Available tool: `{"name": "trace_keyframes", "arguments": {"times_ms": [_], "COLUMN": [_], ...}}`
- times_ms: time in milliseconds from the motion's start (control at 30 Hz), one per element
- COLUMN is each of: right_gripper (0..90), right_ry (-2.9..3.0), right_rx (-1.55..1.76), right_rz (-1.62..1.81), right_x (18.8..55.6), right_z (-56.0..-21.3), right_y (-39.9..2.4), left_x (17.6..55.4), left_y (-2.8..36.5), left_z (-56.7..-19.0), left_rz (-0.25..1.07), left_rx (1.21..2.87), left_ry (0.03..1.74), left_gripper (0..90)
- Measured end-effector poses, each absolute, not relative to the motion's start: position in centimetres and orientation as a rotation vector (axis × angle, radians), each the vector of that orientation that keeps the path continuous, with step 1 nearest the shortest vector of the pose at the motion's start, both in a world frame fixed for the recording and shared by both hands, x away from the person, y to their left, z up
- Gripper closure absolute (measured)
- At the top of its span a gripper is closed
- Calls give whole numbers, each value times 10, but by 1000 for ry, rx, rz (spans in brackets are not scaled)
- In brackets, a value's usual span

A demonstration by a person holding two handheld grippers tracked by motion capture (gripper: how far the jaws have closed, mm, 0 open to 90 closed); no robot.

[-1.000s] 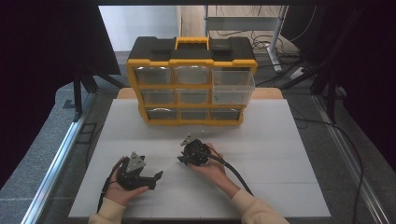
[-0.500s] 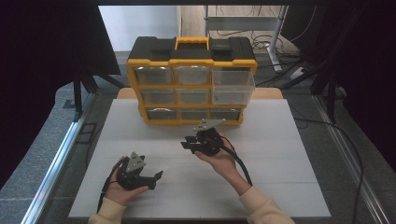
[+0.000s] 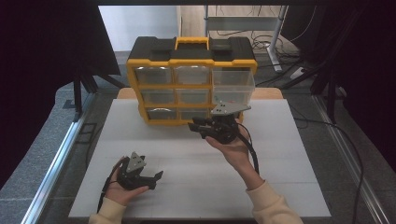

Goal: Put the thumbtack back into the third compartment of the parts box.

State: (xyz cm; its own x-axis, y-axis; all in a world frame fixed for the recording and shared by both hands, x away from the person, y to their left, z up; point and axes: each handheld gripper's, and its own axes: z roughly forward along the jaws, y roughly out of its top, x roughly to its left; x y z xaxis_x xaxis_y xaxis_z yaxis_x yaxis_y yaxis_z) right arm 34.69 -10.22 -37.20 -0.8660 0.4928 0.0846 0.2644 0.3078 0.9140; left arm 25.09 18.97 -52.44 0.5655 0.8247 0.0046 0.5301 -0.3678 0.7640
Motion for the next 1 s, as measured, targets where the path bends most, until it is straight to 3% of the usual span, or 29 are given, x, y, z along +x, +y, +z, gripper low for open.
{"name": "trace_keyframes", "arguments": {"times_ms": [567,1000], "right_gripper": [703,703], "right_ry": [2185,2100], "right_rx": [688,723], "right_rz": [1636,1608], "right_x": [356,367], "right_z": [-295,-275], "right_y": [-128,-141], "left_x": [251,251], "left_y": [190,190], "left_z": [-524,-524], "left_rz": [507,506], "left_rx": [2062,2062], "left_ry": [1075,1075], "left_gripper": [101,101]}}
